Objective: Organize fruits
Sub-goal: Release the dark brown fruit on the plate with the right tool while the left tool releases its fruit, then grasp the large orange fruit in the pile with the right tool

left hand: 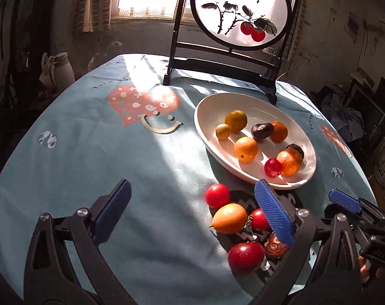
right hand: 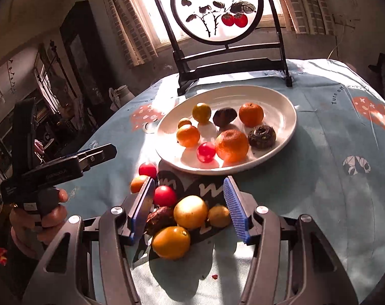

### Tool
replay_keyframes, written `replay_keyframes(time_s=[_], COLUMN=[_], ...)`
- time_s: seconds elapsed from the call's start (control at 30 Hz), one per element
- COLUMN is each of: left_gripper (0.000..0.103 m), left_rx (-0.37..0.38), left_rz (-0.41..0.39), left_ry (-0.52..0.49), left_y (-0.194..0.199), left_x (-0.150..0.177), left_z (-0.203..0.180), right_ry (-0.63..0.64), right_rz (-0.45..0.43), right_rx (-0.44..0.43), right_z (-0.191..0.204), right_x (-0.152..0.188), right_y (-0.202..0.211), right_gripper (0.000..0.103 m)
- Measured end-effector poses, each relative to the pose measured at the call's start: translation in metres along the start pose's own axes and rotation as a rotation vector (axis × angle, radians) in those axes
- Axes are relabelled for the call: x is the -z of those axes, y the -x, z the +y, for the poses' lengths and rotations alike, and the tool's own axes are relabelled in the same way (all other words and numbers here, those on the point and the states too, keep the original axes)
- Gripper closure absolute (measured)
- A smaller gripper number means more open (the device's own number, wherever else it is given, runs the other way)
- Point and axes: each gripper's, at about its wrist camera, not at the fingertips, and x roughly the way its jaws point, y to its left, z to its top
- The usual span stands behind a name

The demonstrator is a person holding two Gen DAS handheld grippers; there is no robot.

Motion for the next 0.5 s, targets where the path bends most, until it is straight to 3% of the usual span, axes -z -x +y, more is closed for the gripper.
replay_keyframes(time_s=[0.13,0.3,0.5], left_gripper=[0.004,0.004,0.004], left_rx=[-0.017,-0.019,-0.012], left_rz=[0.034,0.034,0.039], left_ry=[0.07,0.075,0.028], left_y=[0.0,0.002,0.003], left_x=[0.013,0.018,0.021], left_z=[0.023,0.028,0.018], right_ry=[0.026,0.079,0.067], right_rz=[0.103,0.169,0.187], right_rx=[-0.027,-0.014,0.007], right_z=[0.012,0.021,0.018], right_x=[0.024,0.036,0.037], right_y=[-0.007,-0.02,-0.026], right_gripper=[0.046,0.046,0.05])
